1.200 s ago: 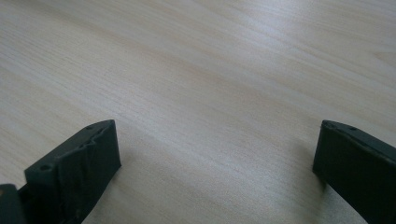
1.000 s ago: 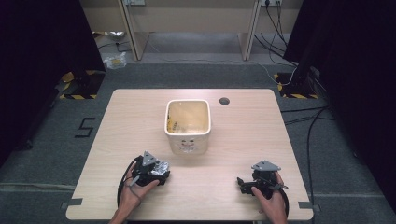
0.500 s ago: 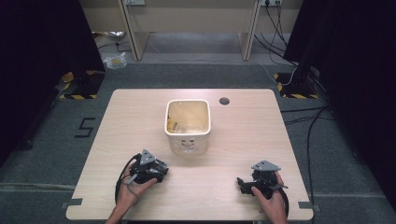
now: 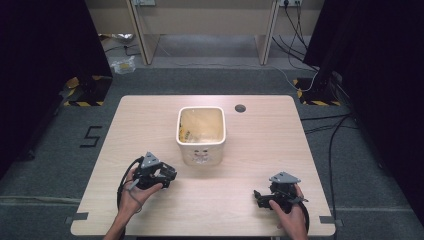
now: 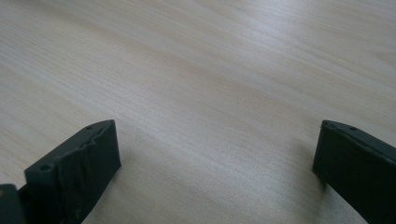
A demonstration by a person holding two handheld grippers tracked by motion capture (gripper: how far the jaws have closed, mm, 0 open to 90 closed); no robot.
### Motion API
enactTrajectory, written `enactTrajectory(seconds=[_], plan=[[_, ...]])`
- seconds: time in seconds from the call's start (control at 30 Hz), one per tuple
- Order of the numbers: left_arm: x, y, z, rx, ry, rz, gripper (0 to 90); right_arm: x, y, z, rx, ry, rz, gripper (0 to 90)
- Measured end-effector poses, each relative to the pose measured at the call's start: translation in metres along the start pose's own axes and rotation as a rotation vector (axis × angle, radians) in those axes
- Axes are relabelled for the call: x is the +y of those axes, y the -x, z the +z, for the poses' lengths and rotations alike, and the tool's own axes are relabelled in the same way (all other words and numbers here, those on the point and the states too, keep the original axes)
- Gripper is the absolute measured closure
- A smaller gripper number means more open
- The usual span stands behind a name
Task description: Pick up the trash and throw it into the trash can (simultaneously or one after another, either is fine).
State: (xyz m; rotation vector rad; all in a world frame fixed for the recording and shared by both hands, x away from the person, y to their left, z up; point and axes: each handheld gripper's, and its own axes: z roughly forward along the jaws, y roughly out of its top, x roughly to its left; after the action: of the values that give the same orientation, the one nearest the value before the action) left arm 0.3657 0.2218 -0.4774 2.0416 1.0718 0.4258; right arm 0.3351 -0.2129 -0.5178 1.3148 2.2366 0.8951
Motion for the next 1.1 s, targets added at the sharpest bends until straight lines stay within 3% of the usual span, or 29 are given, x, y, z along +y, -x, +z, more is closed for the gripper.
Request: enactTrajectory(seconds=[0.5,0.8,1.1], plan=[[0.034,-0.014,-0.029,-0.032,0.075,-0.003,32.6,0.0,0.0,0.0,0.0,0.0,-0.002,0.7],[0.048,-0.018,-0.04,-0.022,0.079,0.026,32.8,0.0,0.0,0.0,0.0,0.0,-0.001,0.8],[0.061,-0.023,-0.049,-0.042,0.103,0.02,32.9,0.0,0.0,0.0,0.0,0.0,-0.001,0.7]])
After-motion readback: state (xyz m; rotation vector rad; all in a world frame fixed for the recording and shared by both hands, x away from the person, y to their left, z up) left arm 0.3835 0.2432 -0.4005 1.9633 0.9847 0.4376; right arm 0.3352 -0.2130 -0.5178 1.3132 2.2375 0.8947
